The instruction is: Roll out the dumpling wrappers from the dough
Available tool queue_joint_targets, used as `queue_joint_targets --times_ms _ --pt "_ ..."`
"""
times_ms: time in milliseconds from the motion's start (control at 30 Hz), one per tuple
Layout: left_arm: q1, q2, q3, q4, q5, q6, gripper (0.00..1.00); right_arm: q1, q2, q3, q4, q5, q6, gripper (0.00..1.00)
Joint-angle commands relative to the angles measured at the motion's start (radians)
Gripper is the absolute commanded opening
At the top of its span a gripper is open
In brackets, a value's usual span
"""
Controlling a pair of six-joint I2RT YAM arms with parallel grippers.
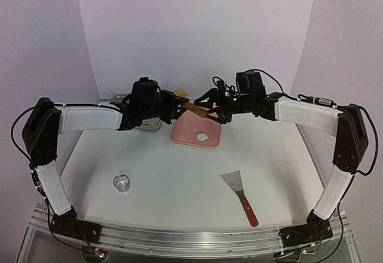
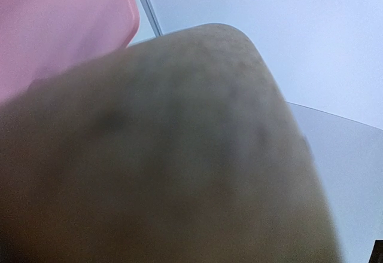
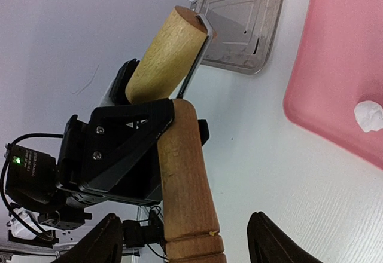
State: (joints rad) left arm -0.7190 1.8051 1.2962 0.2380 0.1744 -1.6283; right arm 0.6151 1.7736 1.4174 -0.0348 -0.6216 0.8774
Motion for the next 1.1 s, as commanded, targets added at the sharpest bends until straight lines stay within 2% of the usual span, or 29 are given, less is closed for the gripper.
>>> queue_joint_targets --times_ms 0,267,400,667,1067 --pt "0.004 -0.077 -0.025 0.148 -0.058 -0.006 0.0 0.003 0.043 0.021 0.101 -0.065 0.067 0.69" --pt "0.001 -0.092 -0.039 0.152 -0.114 0.019 0.0 0.003 0.098 0.036 0.229 -0.094 0.18 0.56" --pt "0.001 -0.114 -0.045 0.151 -0.16 0.06 0.0 0.003 0.117 0.034 0.279 -0.106 0.22 0.54" --pt "0.001 -0.102 -0.049 0.158 -0.165 0.063 0.0 0.005 0.164 0.051 0.398 -0.131 0.329 0.49" --pt "-0.001 -0.081 -0.019 0.132 -0.206 0.131 0.0 0.005 0.188 0.067 0.415 -0.124 0.355 0.39"
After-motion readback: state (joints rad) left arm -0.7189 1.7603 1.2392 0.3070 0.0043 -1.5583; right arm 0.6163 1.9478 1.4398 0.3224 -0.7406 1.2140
